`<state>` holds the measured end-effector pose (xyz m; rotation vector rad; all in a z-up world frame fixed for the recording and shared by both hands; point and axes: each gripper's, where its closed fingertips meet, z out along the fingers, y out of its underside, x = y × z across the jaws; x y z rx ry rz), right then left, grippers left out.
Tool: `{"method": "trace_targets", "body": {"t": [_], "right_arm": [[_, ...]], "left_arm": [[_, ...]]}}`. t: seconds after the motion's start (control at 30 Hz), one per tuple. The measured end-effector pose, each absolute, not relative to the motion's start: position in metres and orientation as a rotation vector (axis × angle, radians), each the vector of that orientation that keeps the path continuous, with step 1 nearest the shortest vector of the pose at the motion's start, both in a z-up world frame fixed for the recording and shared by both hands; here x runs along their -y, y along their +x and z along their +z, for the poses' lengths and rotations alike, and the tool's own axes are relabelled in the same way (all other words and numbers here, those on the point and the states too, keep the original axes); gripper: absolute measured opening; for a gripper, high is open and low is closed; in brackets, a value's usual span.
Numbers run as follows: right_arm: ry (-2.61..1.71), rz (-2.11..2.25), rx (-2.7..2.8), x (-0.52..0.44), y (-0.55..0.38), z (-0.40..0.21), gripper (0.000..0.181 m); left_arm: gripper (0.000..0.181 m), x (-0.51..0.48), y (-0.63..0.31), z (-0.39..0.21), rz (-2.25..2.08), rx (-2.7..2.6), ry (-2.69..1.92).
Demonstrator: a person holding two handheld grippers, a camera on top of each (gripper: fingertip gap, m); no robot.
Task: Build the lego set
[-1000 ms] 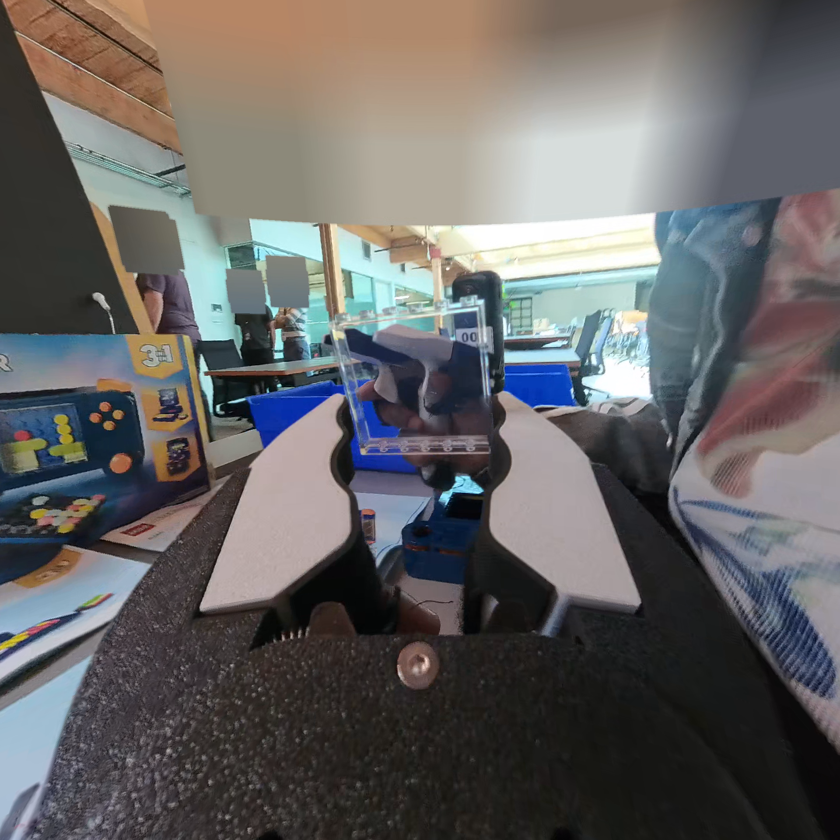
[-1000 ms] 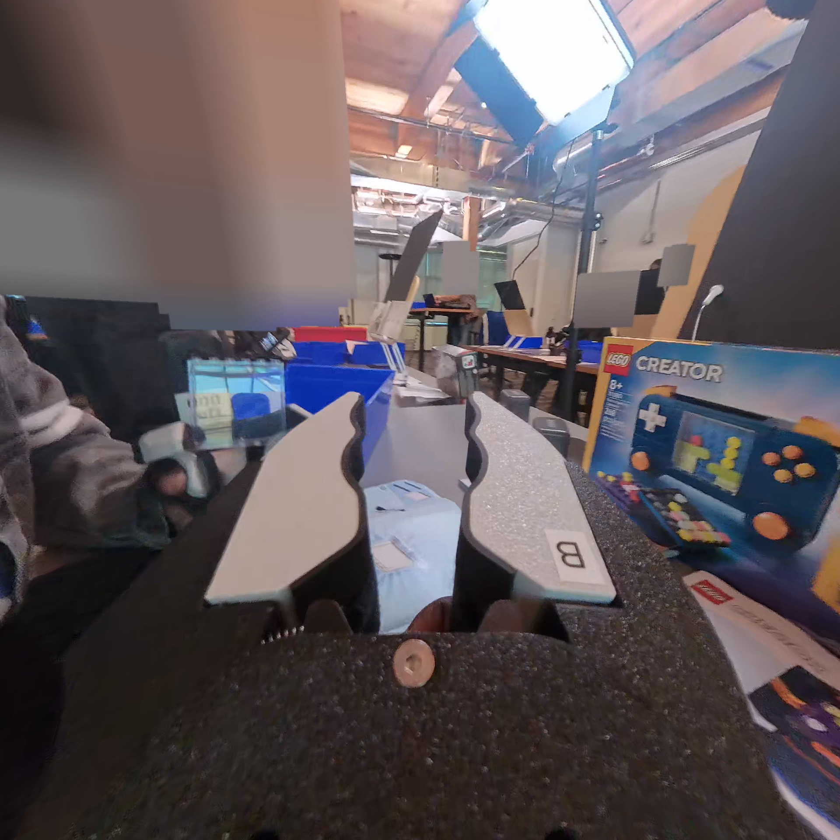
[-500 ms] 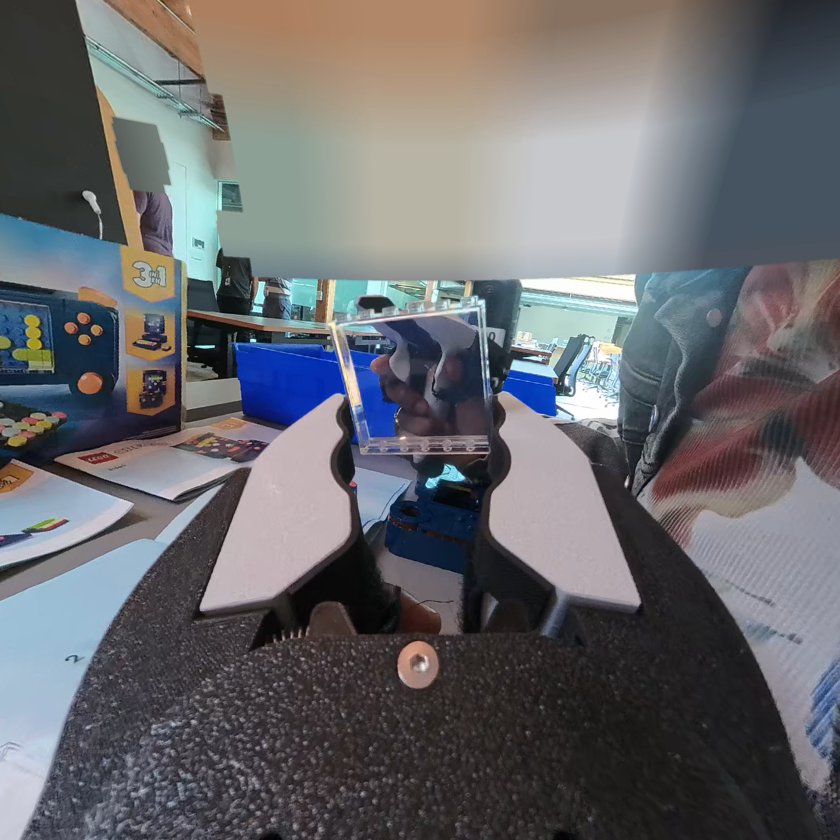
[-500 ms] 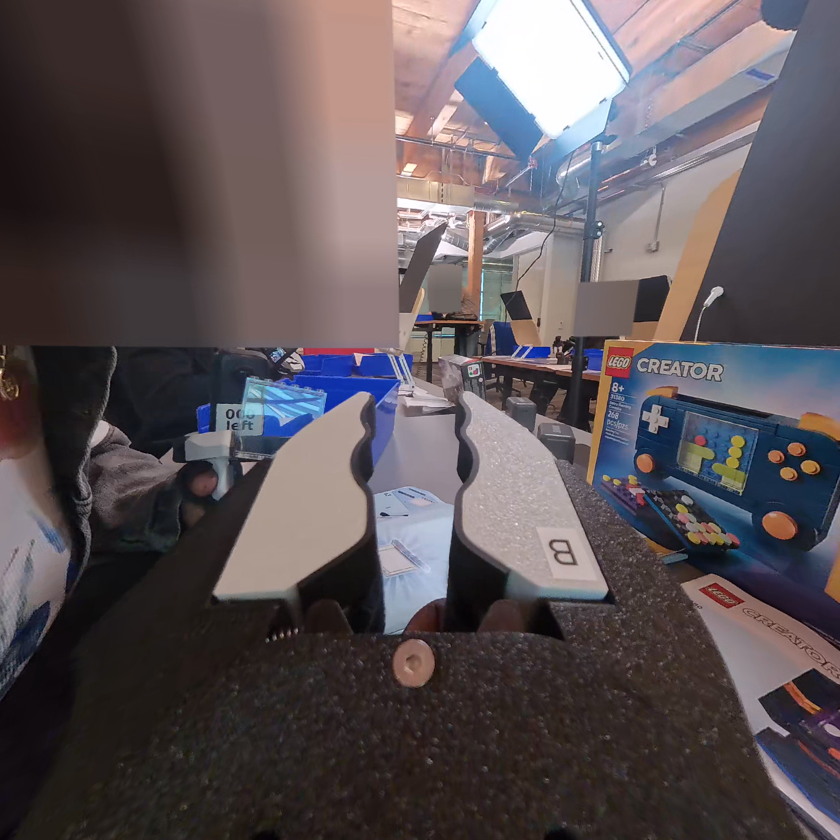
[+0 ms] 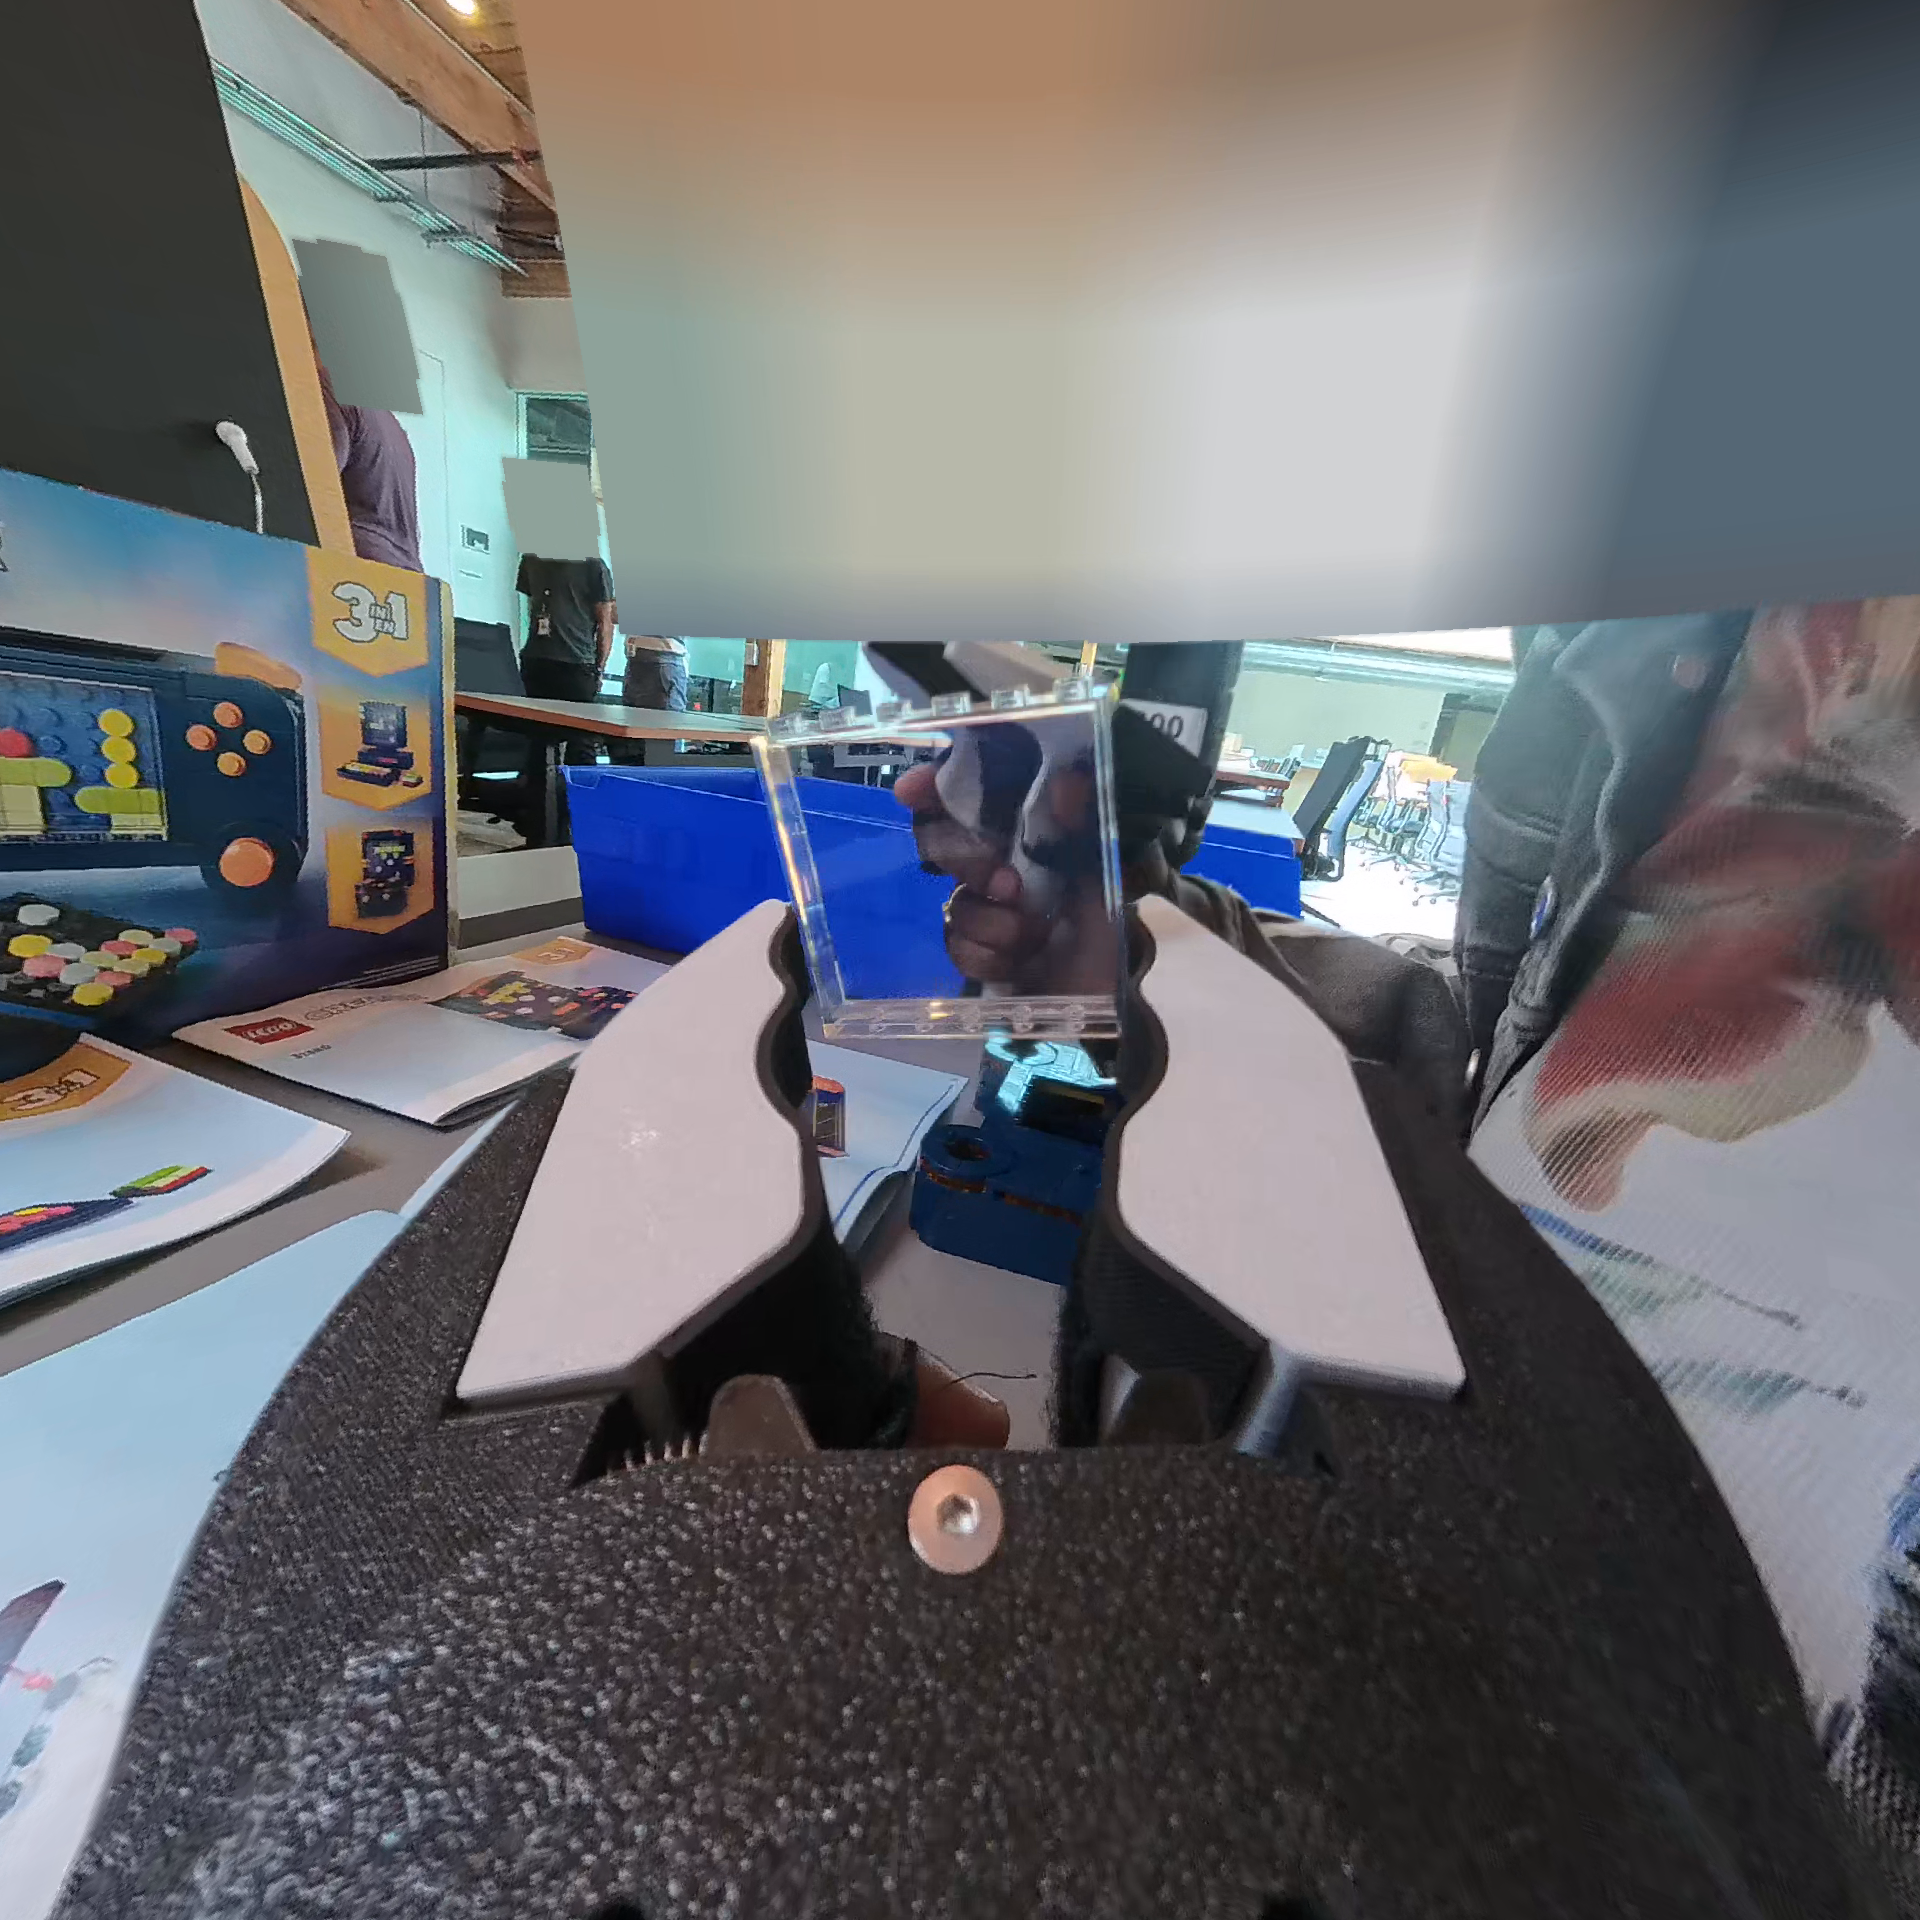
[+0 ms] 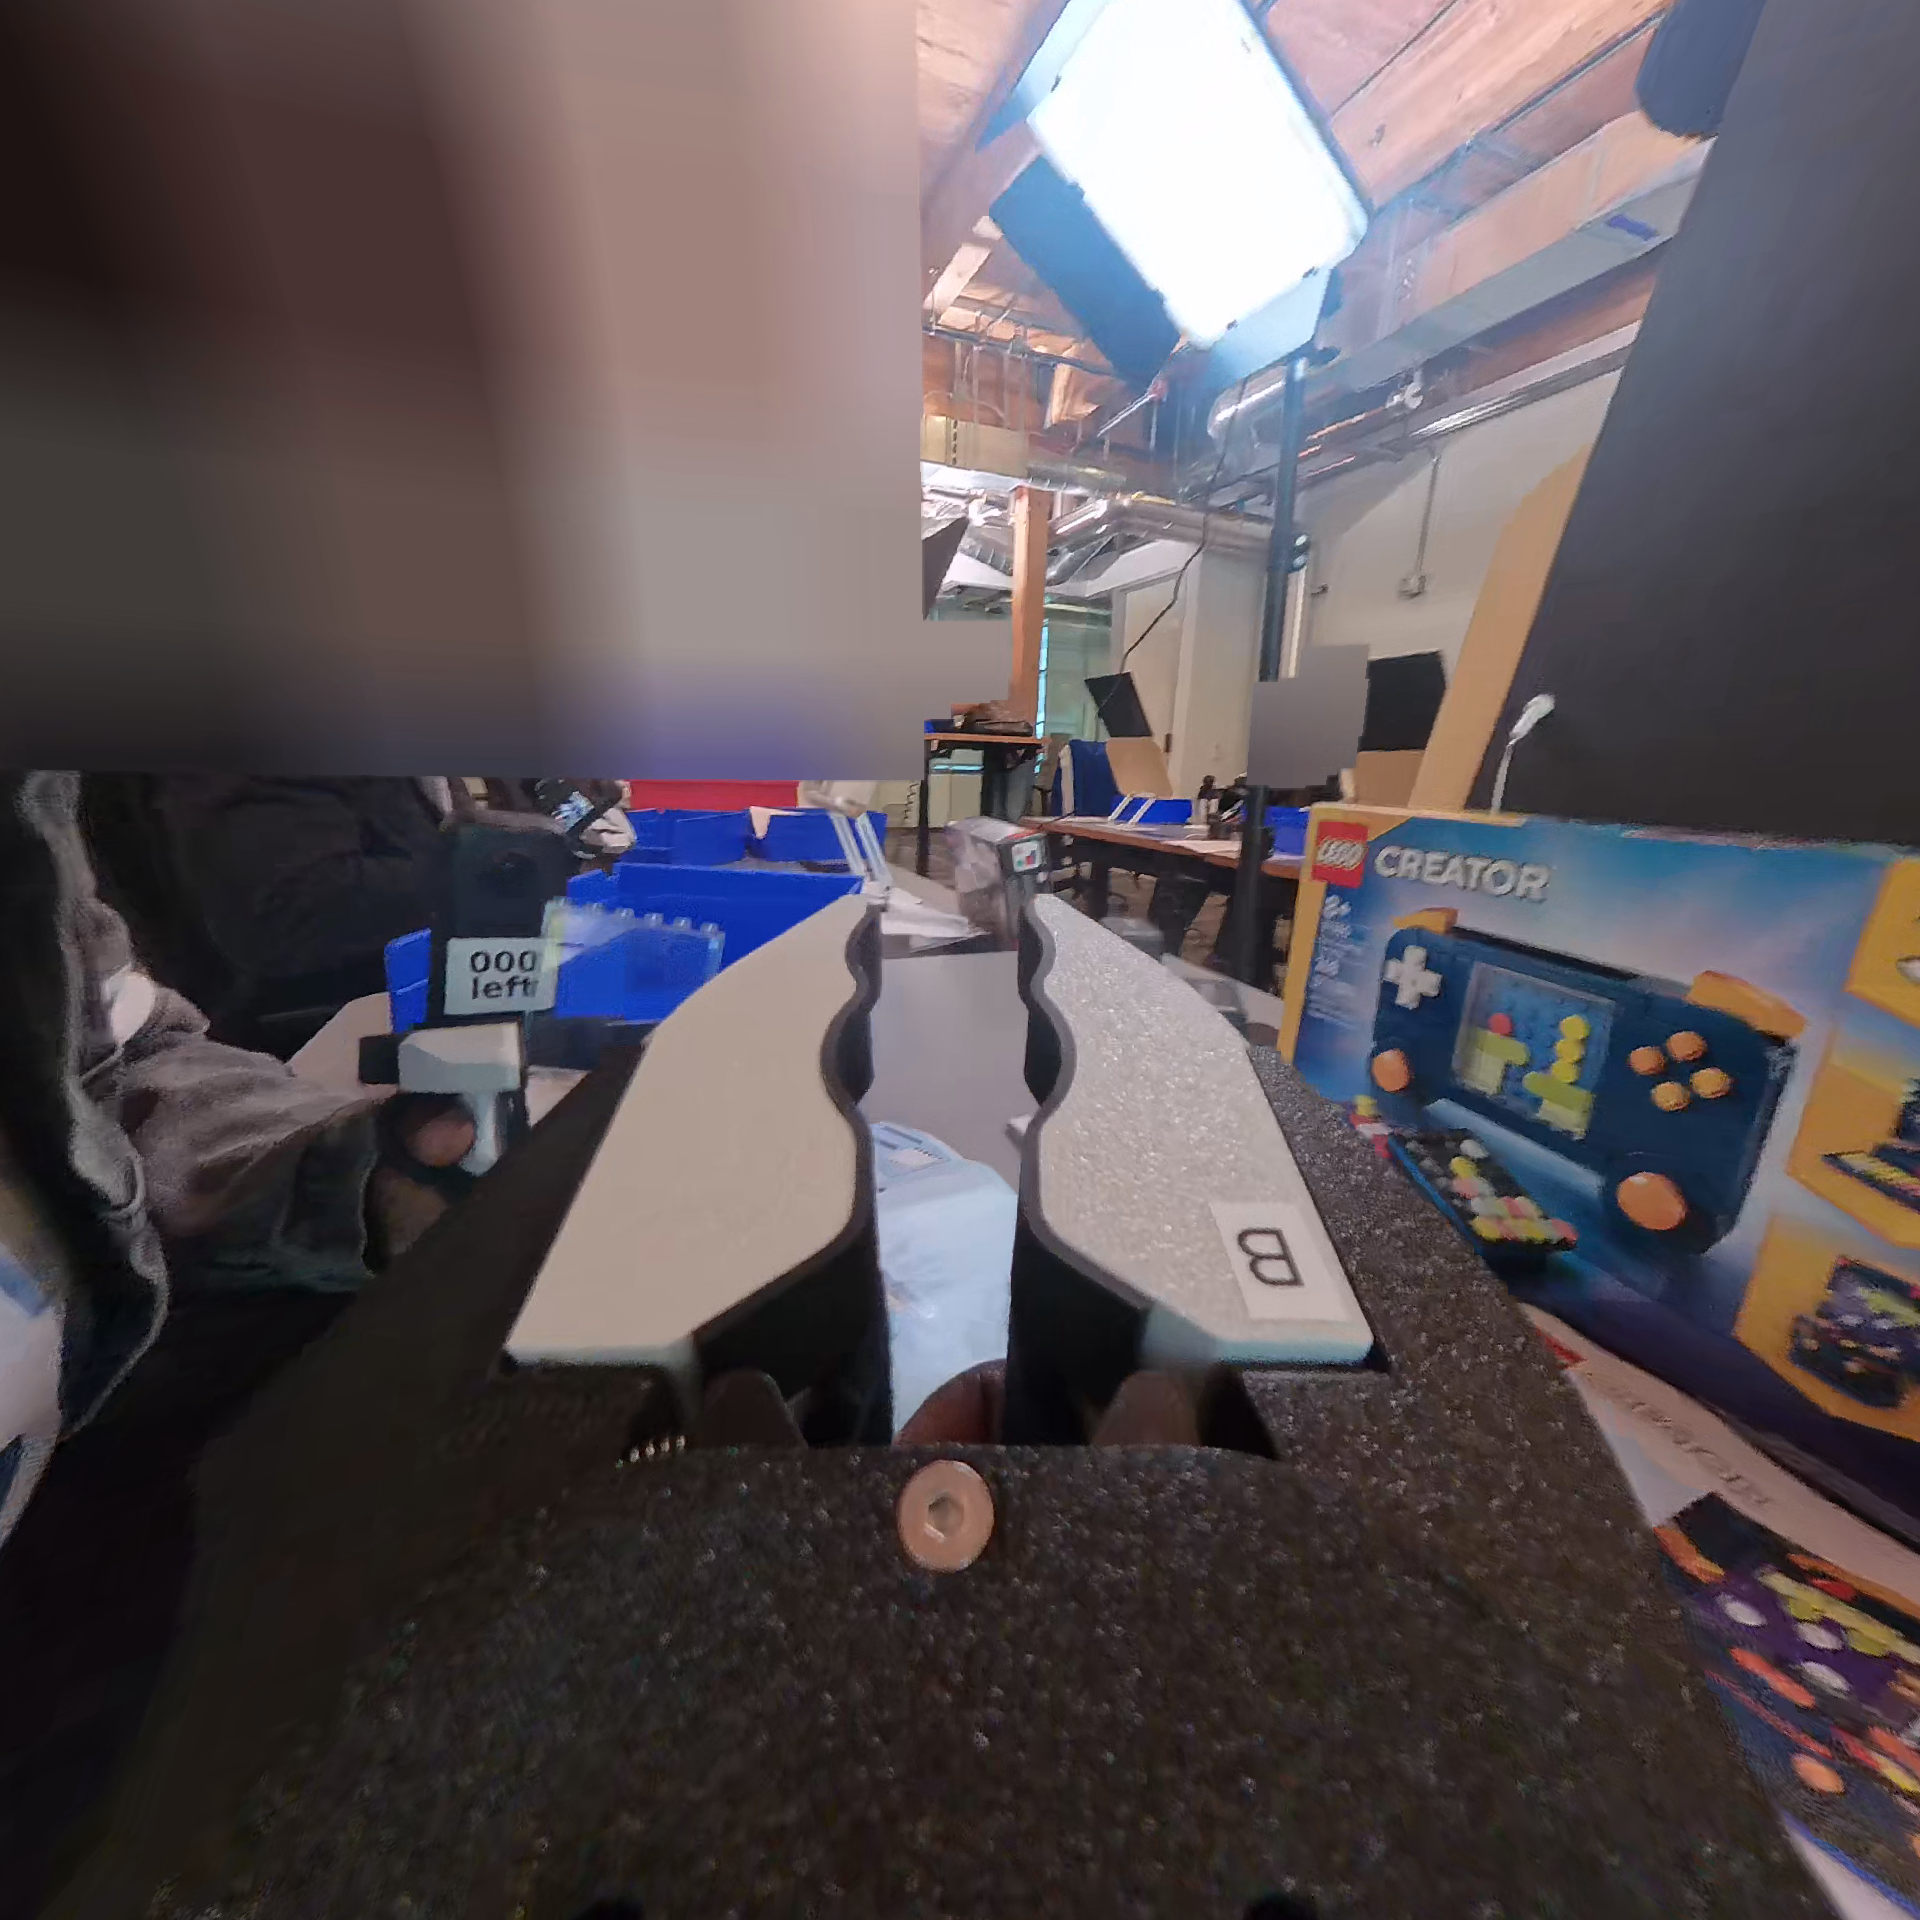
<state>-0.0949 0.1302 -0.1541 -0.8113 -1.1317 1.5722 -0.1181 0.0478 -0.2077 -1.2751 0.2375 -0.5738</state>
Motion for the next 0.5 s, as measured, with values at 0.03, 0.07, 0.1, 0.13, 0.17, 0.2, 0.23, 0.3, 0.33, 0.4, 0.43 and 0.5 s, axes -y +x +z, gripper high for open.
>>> {"method": "trace_targets", "body": {"t": [0.03, 0.07, 0.1, 0.13, 0.17, 0.2, 0.23, 0.3, 0.33, 0.4, 0.43, 0.5], "right_arm": [[-0.81, 1.557, 1.109, -0.134, -0.09, -0.147, 0.024], [-0.811, 1.544, 1.084, -0.139, -0.083, -0.14, 0.024], [-0.81, 1.536, 1.064, -0.144, -0.074, -0.131, 0.024], [-0.816, 1.527, 1.047, -0.15, -0.064, -0.124, 0.024], [-0.835, 1.51, 1.035, -0.157, -0.053, -0.119, 0.025], [-0.866, 1.482, 1.023, -0.166, -0.041, -0.116, 0.027], [-0.912, 1.439, 1.008, -0.178, -0.028, -0.116, 0.029], [-1.049, 1.306, 0.968, -0.21, 0.0, -0.125, 0.032], [-1.126, 1.231, 0.948, -0.227, 0.015, -0.133, 0.035], [-1.272, 1.104, 0.925, -0.256, 0.047, -0.153, 0.04], [-1.34, 1.054, 0.919, -0.266, 0.062, -0.164, 0.041], [-1.464, 0.996, 0.949, -0.278, 0.082, -0.188, 0.046]], "left_arm": [[0.057, -0.048, -0.118, -0.208, -0.566, -0.244, -1.277], [0.057, -0.048, -0.117, -0.208, -0.556, -0.255, -1.281], [0.057, -0.048, -0.117, -0.209, -0.539, -0.27, -1.287], [0.057, -0.049, -0.116, -0.21, -0.516, -0.284, -1.292], [0.057, -0.049, -0.117, -0.21, -0.493, -0.296, -1.295], [0.057, -0.05, -0.118, -0.21, -0.476, -0.299, -1.297], [0.057, -0.051, -0.119, -0.21, -0.466, -0.297, -1.3], [0.057, -0.054, -0.12, -0.21, -0.45, -0.3, -1.313], [0.057, -0.056, -0.123, -0.208, -0.431, -0.286, -1.321], [0.057, -0.061, -0.127, -0.201, -0.418, -0.234, -1.329], [0.057, -0.063, -0.126, -0.196, -0.431, -0.207, -1.332], [0.057, -0.066, -0.119, -0.187, -0.461, -0.183, -1.343]]}}
